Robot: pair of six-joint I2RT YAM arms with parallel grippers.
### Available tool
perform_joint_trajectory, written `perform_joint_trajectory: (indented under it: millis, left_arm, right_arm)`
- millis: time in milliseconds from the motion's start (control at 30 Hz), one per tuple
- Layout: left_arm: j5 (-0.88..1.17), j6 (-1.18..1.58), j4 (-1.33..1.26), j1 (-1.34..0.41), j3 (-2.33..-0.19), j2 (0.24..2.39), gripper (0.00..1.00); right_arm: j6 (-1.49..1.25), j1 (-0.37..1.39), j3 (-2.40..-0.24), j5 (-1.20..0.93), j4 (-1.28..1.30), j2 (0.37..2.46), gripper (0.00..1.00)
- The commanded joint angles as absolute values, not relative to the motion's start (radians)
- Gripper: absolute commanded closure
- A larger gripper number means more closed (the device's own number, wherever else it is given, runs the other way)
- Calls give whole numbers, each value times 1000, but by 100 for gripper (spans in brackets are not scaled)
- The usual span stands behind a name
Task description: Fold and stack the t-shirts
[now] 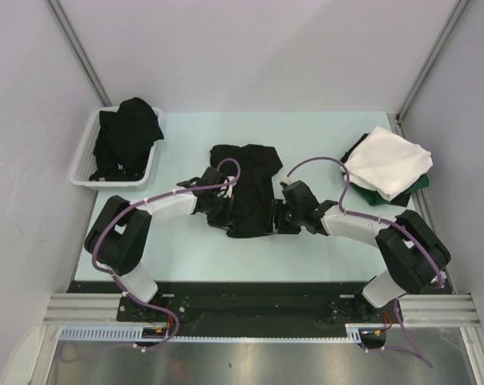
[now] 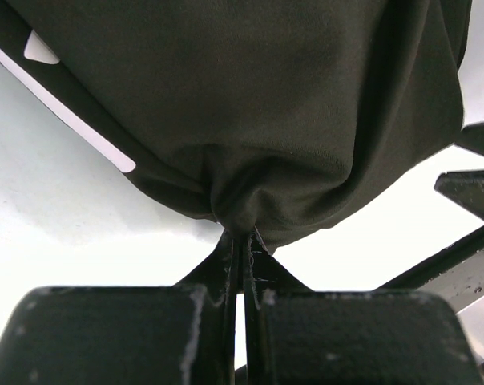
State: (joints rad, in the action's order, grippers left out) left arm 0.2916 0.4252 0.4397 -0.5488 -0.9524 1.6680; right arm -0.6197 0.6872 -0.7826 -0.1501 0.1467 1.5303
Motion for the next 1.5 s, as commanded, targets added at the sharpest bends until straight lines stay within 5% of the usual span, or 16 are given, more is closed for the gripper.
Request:
perform_joint_trajectory:
  millis: [0, 700, 833, 867, 1467]
  left_arm:
    - [304, 411, 469, -560, -974, 1626, 100]
    - [284, 400, 520, -569, -1011, 1626, 100]
    - [284, 403, 518, -569, -1009, 1621, 100]
    - [282, 405, 517, -569, -1008, 1621, 100]
    - [215, 417, 587, -569, -1066, 1483, 100]
  right_arm:
    - [-572, 684, -778, -97, 150, 1548, 53]
    - [-592, 683, -753, -136, 32, 1669, 55]
    - [-595, 678, -753, -156, 34, 1674, 83]
    - [-597, 680, -753, -156, 40, 1667, 100]
    - [-563, 591, -816, -195, 225, 1402, 100]
